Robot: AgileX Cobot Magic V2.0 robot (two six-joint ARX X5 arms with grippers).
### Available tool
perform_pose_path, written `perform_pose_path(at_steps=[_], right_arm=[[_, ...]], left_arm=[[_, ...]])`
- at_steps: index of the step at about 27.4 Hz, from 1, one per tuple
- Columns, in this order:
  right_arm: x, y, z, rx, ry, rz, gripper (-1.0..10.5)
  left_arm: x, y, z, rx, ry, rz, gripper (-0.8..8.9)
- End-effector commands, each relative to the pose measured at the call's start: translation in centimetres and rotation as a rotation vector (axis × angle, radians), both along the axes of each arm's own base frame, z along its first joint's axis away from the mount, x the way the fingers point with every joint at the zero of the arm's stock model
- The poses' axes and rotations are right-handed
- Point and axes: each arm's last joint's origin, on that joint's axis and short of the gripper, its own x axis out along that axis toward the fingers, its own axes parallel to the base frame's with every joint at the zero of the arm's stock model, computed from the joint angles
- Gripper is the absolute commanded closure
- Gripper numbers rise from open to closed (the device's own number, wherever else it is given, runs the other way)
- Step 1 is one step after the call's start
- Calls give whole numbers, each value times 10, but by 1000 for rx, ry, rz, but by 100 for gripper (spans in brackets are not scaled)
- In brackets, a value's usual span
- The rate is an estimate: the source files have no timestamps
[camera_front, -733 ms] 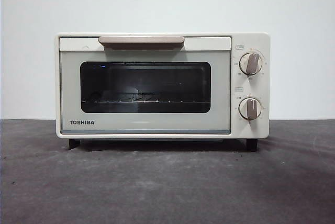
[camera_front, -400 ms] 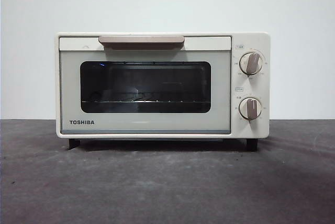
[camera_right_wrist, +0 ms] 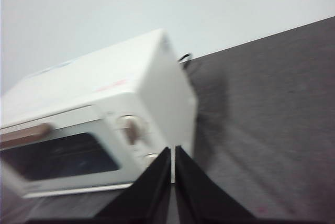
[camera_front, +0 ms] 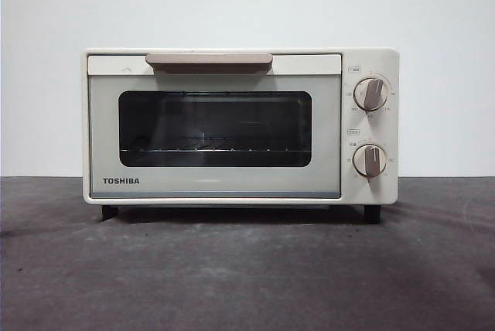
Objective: The left arm flap open the oven, the right arm pick bread and place it into oven, the left arm flap close the oven
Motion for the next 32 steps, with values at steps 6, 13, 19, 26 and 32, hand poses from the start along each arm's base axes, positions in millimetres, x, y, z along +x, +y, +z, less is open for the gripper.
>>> perform_pose_path(at_steps=[6,13,19,26,32], right_arm=[[2,5,52,-86,22,184,938],[11,11,81,-192,51,372,938],[12,18,84,-207,31,540,938],[11,18,84,-191,39,540,869],[11,18,84,-170,52,535,480]], left_arm=[[16,-16,62,39,-2,-314,797],[23,-34,84,144,63,-497,797],[20,-42,87,174,29,-627,793],[19,-44,87,171,27,-638,758],[19,-44,88,171,24,-637,302]])
